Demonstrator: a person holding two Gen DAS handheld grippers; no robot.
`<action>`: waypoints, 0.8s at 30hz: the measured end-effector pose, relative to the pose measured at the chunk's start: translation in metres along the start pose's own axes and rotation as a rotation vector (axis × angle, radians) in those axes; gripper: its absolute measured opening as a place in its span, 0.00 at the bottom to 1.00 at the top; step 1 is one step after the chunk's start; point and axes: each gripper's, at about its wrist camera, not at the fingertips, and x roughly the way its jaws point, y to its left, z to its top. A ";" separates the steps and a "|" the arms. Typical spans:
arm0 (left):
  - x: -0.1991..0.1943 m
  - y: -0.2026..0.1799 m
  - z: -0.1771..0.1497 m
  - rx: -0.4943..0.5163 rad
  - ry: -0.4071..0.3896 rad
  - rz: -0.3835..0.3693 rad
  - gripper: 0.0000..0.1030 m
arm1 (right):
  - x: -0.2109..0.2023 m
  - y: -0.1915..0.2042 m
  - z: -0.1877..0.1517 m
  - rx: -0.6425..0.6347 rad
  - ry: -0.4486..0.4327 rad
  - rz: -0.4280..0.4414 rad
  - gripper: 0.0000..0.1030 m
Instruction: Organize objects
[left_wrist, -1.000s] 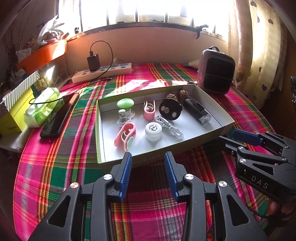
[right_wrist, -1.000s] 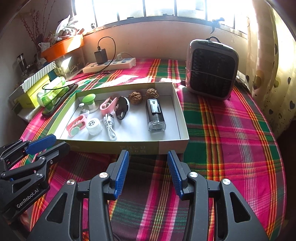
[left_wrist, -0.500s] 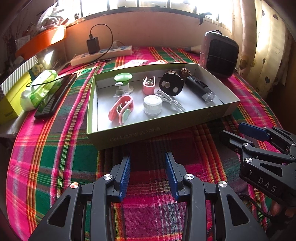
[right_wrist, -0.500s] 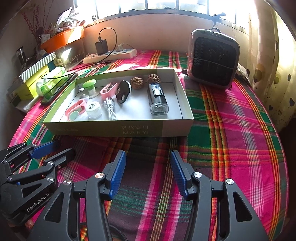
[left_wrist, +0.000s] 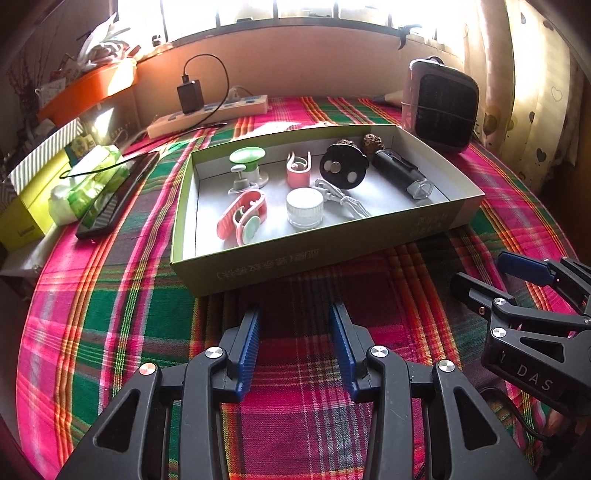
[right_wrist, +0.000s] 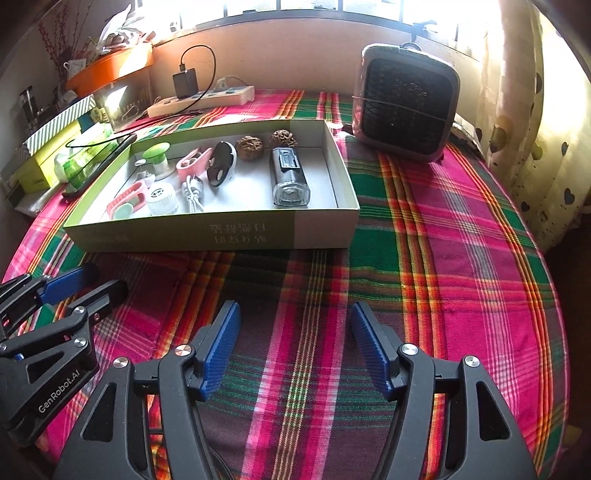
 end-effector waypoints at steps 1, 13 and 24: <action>0.000 0.000 0.000 -0.002 0.000 0.000 0.35 | 0.000 -0.001 0.000 0.003 0.001 0.001 0.65; 0.000 0.000 0.000 -0.003 0.000 -0.001 0.35 | 0.001 -0.003 0.001 0.007 0.003 0.001 0.67; 0.000 0.000 0.000 -0.003 0.000 -0.002 0.35 | 0.001 -0.004 0.000 0.007 0.003 0.001 0.68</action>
